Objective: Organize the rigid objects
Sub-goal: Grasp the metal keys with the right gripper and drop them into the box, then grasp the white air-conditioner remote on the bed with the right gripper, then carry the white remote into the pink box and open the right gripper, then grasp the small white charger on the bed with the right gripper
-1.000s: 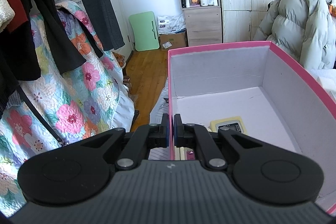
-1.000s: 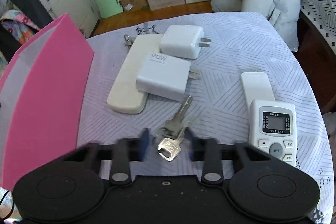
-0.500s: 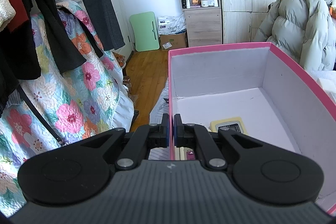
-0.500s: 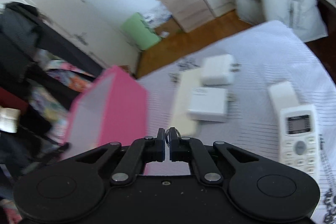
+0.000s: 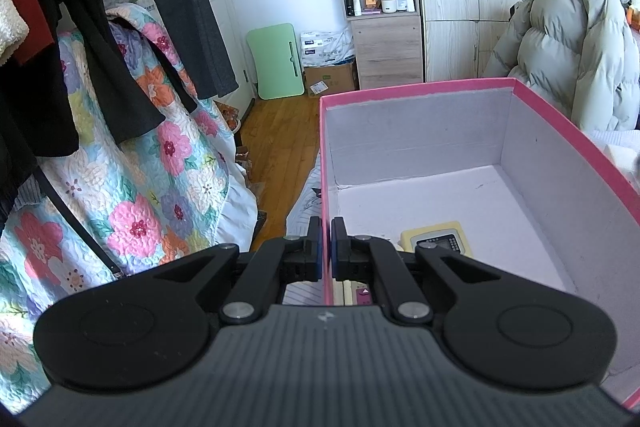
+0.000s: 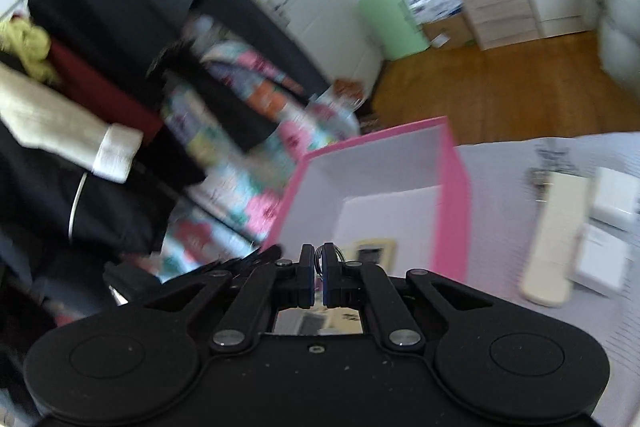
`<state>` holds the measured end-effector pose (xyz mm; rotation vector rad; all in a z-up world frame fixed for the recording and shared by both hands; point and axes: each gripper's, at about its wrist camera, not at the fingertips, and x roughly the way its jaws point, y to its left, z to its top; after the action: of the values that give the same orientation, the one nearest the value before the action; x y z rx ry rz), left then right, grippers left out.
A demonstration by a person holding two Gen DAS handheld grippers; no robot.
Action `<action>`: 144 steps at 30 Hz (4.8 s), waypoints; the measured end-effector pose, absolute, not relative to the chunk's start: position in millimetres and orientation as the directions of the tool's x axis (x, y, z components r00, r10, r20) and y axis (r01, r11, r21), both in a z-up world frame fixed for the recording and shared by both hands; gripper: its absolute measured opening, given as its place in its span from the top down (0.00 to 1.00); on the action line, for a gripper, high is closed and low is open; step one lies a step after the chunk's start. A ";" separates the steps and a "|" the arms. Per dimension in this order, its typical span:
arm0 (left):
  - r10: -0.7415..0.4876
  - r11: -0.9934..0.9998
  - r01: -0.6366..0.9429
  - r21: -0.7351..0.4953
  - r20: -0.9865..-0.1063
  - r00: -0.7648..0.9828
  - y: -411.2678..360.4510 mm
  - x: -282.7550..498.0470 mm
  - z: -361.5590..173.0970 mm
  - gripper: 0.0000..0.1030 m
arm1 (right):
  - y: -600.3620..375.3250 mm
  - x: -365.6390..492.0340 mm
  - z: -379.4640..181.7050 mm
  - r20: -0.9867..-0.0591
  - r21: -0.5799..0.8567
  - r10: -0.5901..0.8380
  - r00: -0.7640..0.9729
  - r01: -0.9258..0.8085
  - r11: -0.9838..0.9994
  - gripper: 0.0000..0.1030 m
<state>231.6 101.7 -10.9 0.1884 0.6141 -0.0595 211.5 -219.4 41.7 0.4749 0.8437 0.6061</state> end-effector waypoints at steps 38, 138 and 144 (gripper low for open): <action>0.019 0.974 0.108 0.197 -0.554 0.832 97.7 229.2 -13.6 0.96 | -264.0 180.3 28.6 -0.634 0.423 0.481 0.606 -0.249 0.871 0.83; 0.017 0.970 0.120 0.211 -0.552 0.833 99.0 230.1 -13.9 0.96 | -124.5 244.7 -0.5 -0.793 -0.008 0.268 0.547 -0.449 0.893 0.38; 0.018 0.970 0.120 0.213 -0.552 0.834 98.9 230.0 -14.4 0.96 | -178.2 210.0 39.8 -0.677 0.137 0.381 0.630 -0.400 0.906 0.38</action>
<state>230.0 98.9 -14.4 0.2443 0.5842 -0.0543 210.0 -178.2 39.8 -0.0274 0.7682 0.4472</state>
